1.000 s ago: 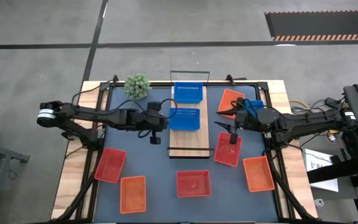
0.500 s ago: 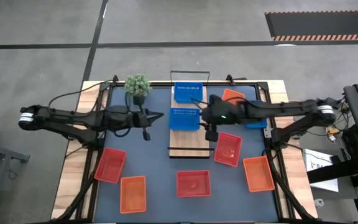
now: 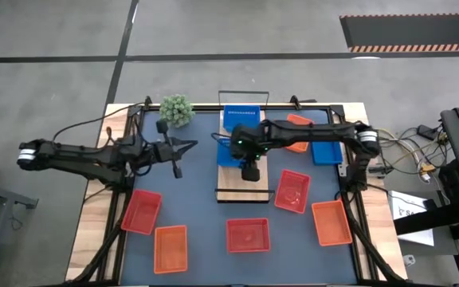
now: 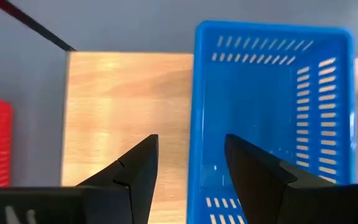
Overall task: Stack baskets on shelf by color
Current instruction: Stack the left blue bin on top of the blue bin on the shelf, then stack the left blue bin on top of the blue bin
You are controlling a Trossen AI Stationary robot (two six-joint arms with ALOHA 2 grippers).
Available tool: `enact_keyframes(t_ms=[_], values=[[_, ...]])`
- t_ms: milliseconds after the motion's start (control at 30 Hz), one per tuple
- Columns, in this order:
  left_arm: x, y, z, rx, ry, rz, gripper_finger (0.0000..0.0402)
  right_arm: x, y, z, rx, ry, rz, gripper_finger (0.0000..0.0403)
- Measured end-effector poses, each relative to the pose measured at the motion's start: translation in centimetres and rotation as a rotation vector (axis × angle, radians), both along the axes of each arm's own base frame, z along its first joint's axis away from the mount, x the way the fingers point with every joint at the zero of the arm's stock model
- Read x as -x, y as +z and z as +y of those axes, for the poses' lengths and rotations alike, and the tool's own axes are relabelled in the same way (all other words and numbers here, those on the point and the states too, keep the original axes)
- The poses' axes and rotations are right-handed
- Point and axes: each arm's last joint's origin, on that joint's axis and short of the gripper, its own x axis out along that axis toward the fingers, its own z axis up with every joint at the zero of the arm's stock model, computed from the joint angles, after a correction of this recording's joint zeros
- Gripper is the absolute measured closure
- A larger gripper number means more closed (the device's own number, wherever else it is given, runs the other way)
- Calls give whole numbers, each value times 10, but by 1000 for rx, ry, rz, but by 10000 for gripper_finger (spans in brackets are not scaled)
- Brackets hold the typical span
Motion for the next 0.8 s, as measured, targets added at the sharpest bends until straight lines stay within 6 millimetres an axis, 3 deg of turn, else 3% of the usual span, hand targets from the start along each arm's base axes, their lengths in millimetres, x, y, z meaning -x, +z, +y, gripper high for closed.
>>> enact_keyframes(t_ms=[567, 800], values=[[23, -9, 0, 4, -1, -51, 401, -17, -41, -3, 21, -42, 107, 252], [26, -10, 0, 4, -2, -65, 401, -19, -45, 0, 37, -17, 112, 321]])
